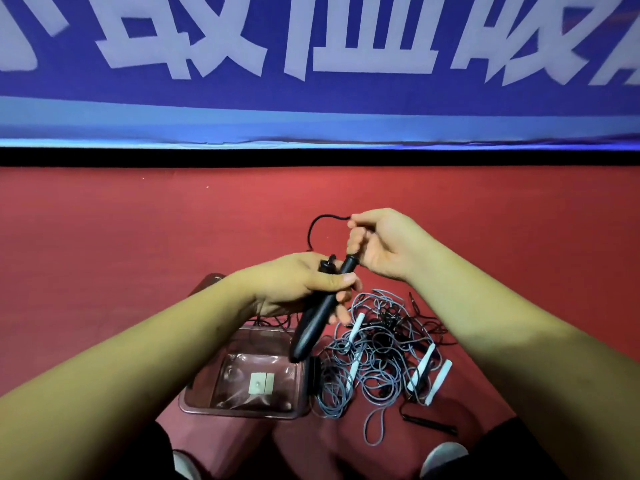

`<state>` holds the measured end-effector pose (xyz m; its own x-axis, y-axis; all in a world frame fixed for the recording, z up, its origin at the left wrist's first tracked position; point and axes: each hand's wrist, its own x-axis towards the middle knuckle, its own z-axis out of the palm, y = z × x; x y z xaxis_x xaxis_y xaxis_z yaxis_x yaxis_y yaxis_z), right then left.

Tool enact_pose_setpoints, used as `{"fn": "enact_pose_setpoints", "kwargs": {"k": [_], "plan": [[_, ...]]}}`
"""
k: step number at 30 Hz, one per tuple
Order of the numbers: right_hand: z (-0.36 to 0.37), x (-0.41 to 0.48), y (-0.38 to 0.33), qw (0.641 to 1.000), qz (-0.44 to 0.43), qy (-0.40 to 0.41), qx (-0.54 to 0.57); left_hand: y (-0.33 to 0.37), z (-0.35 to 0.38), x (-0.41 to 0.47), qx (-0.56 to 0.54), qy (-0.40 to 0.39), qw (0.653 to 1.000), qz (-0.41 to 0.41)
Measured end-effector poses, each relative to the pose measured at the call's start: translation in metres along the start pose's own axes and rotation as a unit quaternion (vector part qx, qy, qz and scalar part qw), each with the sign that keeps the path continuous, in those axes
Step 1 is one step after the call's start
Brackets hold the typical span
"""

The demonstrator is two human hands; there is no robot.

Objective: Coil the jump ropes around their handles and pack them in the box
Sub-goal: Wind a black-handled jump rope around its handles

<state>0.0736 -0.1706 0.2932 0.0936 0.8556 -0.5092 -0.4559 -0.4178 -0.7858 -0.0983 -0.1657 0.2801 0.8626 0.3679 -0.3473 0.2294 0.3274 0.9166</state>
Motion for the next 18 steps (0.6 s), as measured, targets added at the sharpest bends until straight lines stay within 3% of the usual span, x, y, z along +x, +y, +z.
{"fn": "enact_pose_setpoints", "kwargs": {"k": [1,2,3,4,6,8,12,16,18], "plan": [[-0.003,0.001,0.003,0.986,-0.05,0.048,-0.152,0.001,0.0,0.001,-0.003,0.01,1.0,0.004],[-0.005,0.002,0.006,0.942,-0.104,0.087,-0.306,0.002,-0.002,0.002,-0.017,0.013,1.0,0.006],[-0.007,0.003,0.008,0.896,-0.153,0.089,-0.408,0.003,-0.004,0.001,-0.039,0.008,0.999,0.004],[-0.009,0.004,0.009,0.875,-0.193,0.048,-0.441,0.006,-0.006,-0.001,-0.059,-0.002,0.998,-0.001],[-0.009,0.001,0.011,0.899,-0.192,-0.079,-0.385,0.008,-0.011,-0.005,-0.087,-0.028,0.996,-0.011],[-0.005,-0.007,0.011,0.931,-0.131,-0.144,-0.307,0.008,-0.018,-0.007,-0.092,-0.027,0.995,-0.027],[-0.004,-0.01,0.007,0.89,-0.144,-0.164,-0.399,0.003,-0.036,-0.006,0.046,0.05,0.996,-0.052],[-0.003,-0.015,0.004,0.911,-0.085,-0.218,-0.341,0.005,-0.033,-0.006,-0.107,-0.02,0.992,-0.061],[-0.003,-0.018,0.003,0.913,-0.05,-0.271,-0.3,0.008,-0.032,-0.008,-0.125,-0.049,0.99,-0.052]]}}
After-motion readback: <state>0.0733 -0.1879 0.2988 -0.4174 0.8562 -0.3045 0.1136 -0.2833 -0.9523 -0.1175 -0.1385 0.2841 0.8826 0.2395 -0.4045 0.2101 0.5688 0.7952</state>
